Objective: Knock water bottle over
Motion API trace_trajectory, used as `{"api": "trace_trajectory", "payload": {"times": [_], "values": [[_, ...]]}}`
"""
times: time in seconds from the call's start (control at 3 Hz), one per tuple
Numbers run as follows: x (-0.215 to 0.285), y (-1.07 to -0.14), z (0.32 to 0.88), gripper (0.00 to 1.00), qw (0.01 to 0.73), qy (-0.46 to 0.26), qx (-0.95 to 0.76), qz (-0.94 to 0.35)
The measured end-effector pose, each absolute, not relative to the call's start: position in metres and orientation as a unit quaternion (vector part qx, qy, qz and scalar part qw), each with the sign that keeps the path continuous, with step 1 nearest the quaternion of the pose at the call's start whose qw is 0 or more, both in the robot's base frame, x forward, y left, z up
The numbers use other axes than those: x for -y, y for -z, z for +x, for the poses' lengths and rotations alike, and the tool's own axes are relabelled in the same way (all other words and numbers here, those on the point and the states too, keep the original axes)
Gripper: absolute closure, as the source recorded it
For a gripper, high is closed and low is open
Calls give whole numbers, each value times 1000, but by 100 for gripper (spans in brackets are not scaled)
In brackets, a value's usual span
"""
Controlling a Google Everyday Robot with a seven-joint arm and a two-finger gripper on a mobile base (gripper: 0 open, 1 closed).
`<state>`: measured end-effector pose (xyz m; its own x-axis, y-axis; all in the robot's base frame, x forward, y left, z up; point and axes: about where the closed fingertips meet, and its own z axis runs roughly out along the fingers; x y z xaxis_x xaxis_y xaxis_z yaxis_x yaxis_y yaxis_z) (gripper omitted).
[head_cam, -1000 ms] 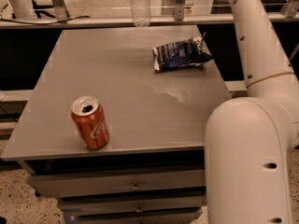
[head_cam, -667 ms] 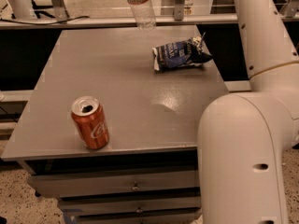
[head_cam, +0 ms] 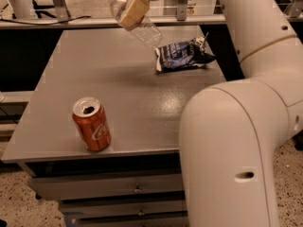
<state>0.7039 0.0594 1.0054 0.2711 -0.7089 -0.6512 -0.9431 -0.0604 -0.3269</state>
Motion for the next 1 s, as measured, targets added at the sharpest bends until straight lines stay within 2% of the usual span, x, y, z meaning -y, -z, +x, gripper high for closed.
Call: {"api": "trace_trajectory", "payload": {"times": [0.33, 1.0], "values": [[-87, -997, 686, 100, 309, -125, -550, -766], [-147, -967, 675, 100, 261, -124, -506, -813]]}}
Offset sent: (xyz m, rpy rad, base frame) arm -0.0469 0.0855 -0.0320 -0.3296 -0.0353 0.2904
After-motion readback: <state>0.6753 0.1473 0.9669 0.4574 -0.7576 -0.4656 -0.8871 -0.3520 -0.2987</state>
